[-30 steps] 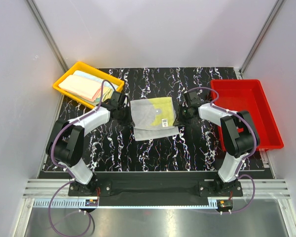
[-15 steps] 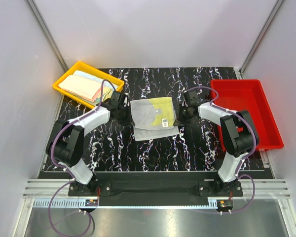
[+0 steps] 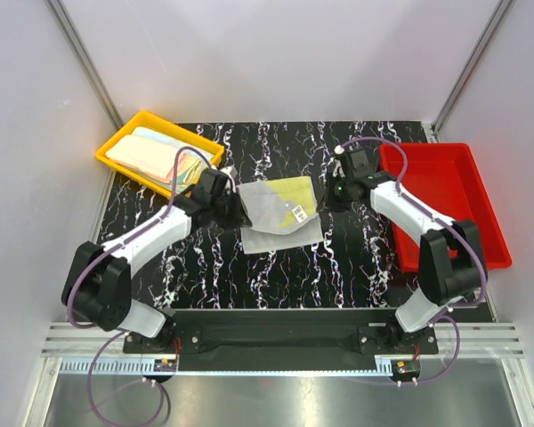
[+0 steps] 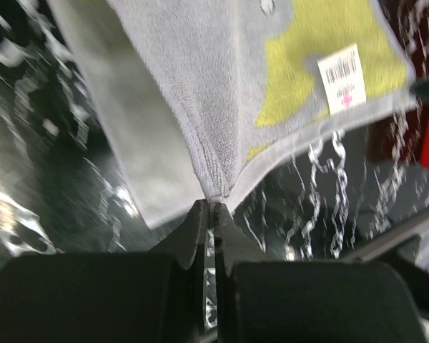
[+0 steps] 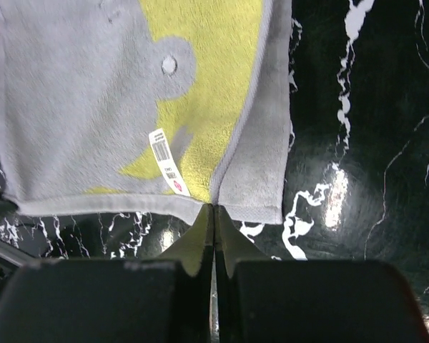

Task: Fold and stack the towels
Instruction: Fold the towel

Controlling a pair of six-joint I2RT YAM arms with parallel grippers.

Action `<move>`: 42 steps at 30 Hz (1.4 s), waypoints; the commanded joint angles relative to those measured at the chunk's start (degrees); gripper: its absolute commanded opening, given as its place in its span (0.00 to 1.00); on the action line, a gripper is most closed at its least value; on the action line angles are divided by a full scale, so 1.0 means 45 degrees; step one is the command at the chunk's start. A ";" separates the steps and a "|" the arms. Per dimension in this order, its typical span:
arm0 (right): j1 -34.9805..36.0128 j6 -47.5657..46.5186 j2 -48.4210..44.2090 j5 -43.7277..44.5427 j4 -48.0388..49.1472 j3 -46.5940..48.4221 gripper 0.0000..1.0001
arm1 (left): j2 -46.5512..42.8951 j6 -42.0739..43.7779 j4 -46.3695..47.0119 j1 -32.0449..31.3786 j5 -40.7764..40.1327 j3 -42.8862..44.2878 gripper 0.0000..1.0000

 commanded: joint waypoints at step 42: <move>0.0197 0.0434 -0.0902 -0.1683 0.4011 -0.5547 0.00 | 0.0532 0.0098 0.0514 -0.0928 -0.2292 -0.2601 0.00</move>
